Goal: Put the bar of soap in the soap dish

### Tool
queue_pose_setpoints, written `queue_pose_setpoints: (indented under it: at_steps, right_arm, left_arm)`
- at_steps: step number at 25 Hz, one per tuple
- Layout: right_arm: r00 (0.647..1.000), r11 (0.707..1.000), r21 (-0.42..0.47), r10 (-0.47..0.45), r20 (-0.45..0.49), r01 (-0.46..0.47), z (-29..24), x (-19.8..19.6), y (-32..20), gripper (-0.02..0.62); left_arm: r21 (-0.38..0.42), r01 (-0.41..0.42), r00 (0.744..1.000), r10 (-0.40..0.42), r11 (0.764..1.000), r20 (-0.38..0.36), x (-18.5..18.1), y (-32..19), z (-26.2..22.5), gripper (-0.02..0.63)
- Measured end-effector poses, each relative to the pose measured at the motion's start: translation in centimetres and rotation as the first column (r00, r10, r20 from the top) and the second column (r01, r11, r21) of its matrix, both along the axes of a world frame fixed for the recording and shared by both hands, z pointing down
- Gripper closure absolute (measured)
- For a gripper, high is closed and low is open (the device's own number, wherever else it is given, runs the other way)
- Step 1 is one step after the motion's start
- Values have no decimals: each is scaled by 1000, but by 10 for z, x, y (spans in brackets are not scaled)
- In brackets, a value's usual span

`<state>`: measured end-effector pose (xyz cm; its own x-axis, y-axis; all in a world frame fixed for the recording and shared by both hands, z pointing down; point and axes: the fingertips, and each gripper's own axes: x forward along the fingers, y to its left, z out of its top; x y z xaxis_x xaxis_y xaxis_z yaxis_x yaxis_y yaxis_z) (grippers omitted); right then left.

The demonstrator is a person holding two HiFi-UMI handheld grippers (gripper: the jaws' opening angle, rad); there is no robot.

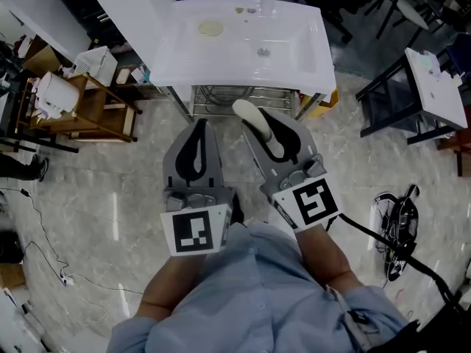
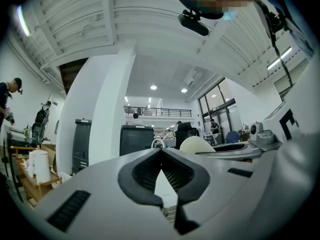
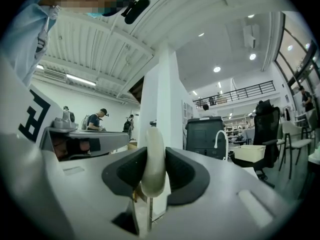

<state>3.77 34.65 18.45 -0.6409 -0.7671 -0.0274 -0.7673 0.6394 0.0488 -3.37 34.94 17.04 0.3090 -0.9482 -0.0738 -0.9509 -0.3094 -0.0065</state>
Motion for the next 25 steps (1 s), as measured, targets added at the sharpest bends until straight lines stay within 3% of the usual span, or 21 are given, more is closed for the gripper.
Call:
queue_pose_setpoints:
  at_steps: [10, 19, 25]
  right_arm:
    - [1000, 1000, 26, -4, -4, 4, -15, -44, -49, 486]
    - [999, 999, 8, 44, -9, -44, -3, -21, -91, 486]
    - [999, 999, -7, 44, 3, -44, 5, -4, -157, 486]
  left_arm:
    - [34, 5, 1000, -4, 999, -20, -43, -53, -11, 600]
    - [-13, -16, 1000, 16, 1000, -5, -23, -100, 12, 600]
    - [-55, -36, 999, 37, 998, 25, -1, -163, 24, 600]
